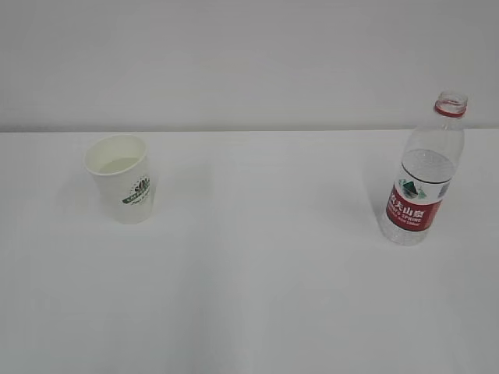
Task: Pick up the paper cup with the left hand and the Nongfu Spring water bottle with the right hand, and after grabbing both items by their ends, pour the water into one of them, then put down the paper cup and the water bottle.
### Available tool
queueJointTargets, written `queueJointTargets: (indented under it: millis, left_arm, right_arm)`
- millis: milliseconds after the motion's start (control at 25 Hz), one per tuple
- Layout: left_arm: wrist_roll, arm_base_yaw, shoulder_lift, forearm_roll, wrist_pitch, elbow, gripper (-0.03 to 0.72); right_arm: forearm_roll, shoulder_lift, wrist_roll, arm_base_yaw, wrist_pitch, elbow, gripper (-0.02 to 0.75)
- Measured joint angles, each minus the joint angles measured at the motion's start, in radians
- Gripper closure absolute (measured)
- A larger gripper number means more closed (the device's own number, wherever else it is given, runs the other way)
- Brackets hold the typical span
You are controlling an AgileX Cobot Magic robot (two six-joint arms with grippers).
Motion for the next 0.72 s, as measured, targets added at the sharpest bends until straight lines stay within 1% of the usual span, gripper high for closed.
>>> queueJointTargets:
  millis: [160,720]
  left_arm:
    - [0.0,0.0,-0.014,0.0,0.042,0.0,0.214]
    - [0.001,-0.001,-0.017,0.015,0.084,0.0,0.228]
  right_arm:
    - [0.0,-0.033,-0.023,0.0,0.01,-0.002,0.183]
    - [0.0,-0.044,-0.041,0.0,0.014,-0.002,0.183]
